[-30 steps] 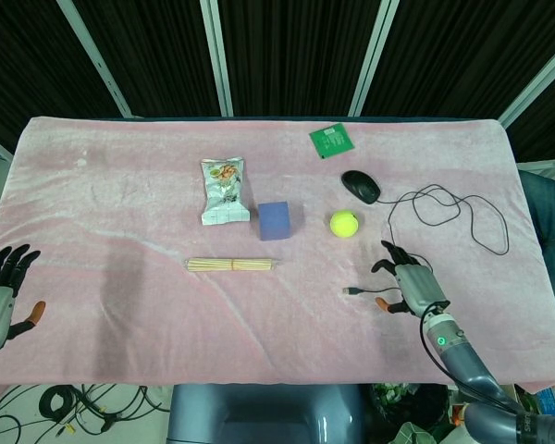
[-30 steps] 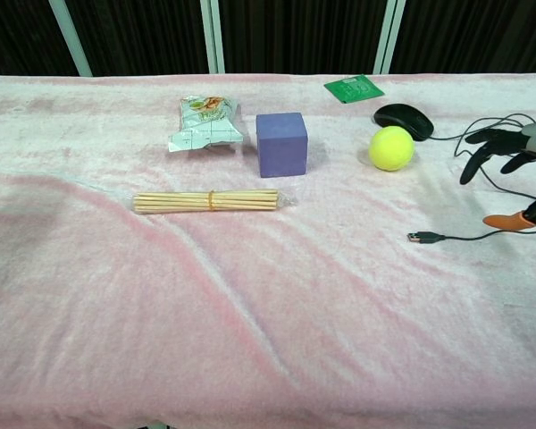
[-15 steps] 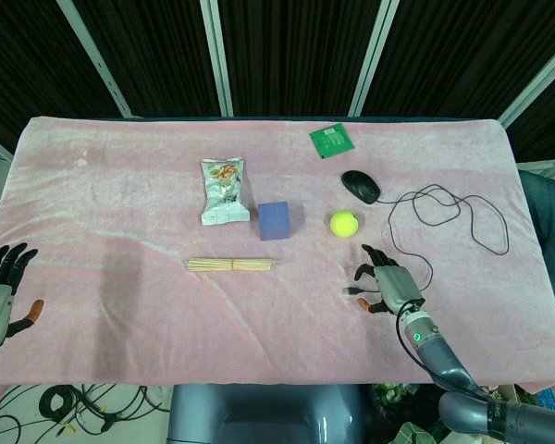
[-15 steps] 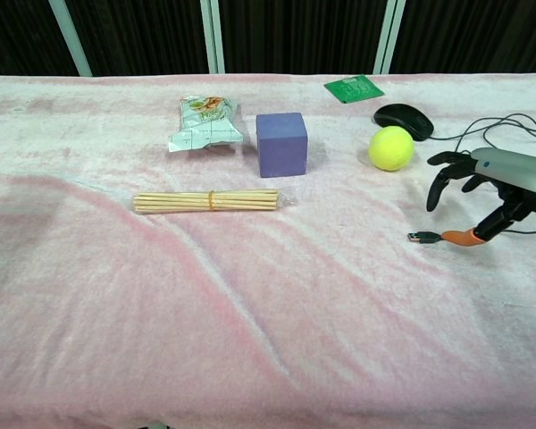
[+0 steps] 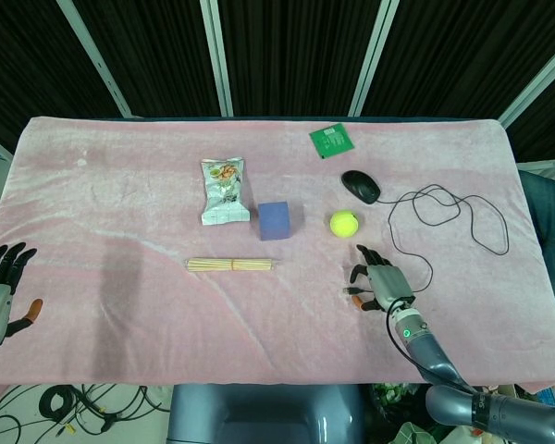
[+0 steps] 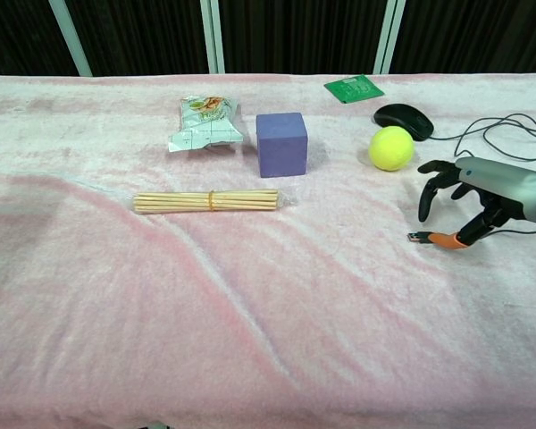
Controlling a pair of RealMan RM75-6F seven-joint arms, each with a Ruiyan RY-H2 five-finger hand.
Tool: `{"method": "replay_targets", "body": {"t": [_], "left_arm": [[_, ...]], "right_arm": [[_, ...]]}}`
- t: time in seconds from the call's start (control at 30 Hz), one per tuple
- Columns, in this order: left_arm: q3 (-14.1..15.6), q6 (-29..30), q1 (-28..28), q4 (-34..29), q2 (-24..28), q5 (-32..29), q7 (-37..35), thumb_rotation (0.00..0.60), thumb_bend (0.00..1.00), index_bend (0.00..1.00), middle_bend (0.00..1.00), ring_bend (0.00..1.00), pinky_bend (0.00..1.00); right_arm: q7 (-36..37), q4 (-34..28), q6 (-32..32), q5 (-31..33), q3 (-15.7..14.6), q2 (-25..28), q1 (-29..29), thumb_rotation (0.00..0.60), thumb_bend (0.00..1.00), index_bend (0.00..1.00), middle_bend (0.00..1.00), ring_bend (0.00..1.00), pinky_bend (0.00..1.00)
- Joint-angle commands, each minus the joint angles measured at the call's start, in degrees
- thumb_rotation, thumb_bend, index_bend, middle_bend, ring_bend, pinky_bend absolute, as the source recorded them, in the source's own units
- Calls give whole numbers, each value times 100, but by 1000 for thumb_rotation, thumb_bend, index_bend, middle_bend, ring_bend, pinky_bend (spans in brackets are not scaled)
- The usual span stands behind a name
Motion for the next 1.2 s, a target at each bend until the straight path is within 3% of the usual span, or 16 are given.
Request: {"method": "replay_targets", "body": {"t": [0.03, 1.03, 1.2], "left_arm": [[-5, -1, 1, 3, -2, 0, 3, 600, 333, 123, 65, 0, 0], [-79, -5, 37, -4, -35, -40, 3, 600, 333, 123, 65, 0, 0], [-82, -15, 40, -4, -40, -44, 7, 600, 333, 123, 66, 0, 0]], "right_arm": [[-15, 50, -31, 55, 2, -32, 29, 600, 278, 483, 0, 39, 163], [151, 488, -266, 191, -99, -248, 128, 600, 311, 532, 0, 38, 163], [195, 496, -306, 113, -134, -267, 130, 600, 358, 579, 0, 38, 163]]}}
